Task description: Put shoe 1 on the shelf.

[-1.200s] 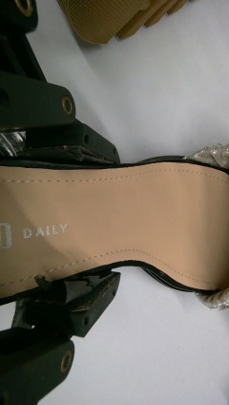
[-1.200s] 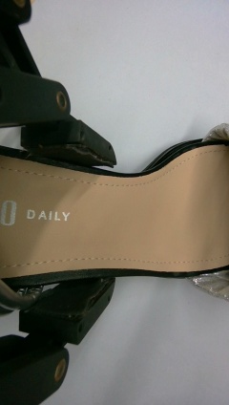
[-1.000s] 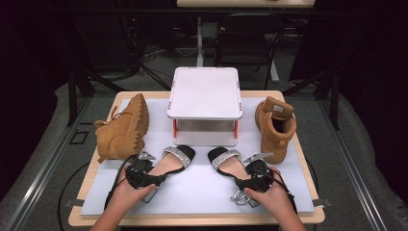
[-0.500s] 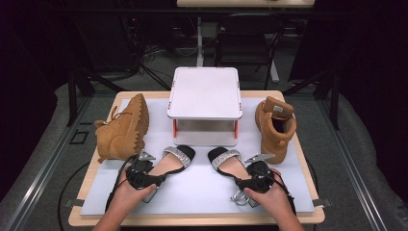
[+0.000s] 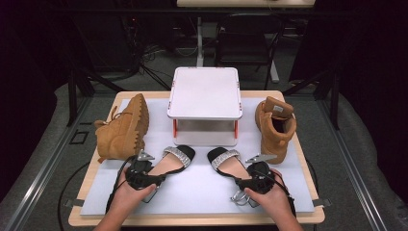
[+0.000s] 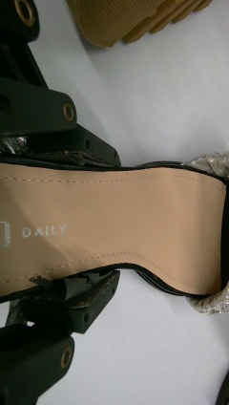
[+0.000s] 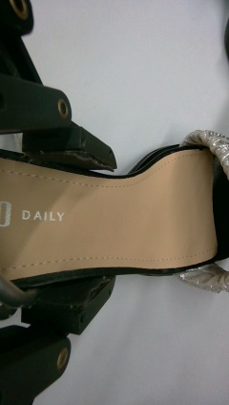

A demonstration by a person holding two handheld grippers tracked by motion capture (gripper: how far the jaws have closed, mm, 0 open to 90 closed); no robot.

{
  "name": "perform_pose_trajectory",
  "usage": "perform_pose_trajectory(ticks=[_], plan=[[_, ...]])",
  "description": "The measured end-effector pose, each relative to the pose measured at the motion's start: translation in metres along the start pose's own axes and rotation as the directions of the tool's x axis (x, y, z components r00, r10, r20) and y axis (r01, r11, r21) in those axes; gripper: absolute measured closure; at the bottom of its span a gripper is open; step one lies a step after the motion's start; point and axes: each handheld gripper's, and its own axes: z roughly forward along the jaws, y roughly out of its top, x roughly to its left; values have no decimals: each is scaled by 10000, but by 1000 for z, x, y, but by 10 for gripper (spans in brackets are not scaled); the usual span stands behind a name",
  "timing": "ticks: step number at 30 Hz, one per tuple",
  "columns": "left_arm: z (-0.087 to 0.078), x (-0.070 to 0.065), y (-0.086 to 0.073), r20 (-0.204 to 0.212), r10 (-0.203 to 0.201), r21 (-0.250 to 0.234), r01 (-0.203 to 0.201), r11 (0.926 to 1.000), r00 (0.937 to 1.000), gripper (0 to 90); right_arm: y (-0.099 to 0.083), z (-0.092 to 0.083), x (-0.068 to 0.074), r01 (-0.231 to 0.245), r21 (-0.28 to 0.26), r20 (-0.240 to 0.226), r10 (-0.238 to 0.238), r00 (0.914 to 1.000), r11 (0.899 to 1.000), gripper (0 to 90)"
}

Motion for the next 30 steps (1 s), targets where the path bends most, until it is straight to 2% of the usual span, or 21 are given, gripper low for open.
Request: perform_pose_trajectory(ticks=[7,12,22,30], plan=[[-2,0,-1,53,-181,-80,181,9998,9998,425,0,0,3,-32,-157,106,33,9999,9999,404],[-4,1,-3,112,-395,-56,395,9992,9992,426,1,-2,3,-136,-17,71,136,9999,9999,405],[-10,-2,0,-66,-319,-54,318,9995,9995,426,4,-5,8,-320,-37,-127,319,9994,9995,405],[-9,-7,9,-293,-366,-124,362,9993,9989,426,12,-5,6,-806,-200,-97,804,9967,9965,405]])
